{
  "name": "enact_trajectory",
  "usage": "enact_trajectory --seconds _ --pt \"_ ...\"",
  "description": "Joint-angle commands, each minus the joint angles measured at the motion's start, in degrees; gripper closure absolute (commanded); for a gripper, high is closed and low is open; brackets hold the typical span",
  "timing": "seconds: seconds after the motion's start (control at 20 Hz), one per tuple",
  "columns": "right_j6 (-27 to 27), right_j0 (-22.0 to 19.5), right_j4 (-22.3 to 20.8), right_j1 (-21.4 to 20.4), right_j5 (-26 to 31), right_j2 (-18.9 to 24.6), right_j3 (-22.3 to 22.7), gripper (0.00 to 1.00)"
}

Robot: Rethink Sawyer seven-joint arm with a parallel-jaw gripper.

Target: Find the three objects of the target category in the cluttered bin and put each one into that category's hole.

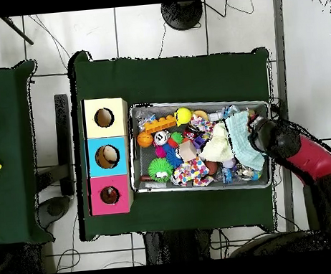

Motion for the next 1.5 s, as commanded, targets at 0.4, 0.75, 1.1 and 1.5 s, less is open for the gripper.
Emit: enact_trajectory --seconds 0.4,0.75,1.1,1.5 --pt "0.72 -1.15 -3.54 4.61 -2.45 6.15 3.01 0.00" --pt "0.53 -1.48 -3.93 5.04 -3.44 6.71 3.18 0.00" --pt "0.37 -1.78 -4.36 5.09 -3.81 6.98 3.08 0.00" --pt "-0.08 -1.20 -4.37 6.17 -2.52 6.46 1.40 0.00"
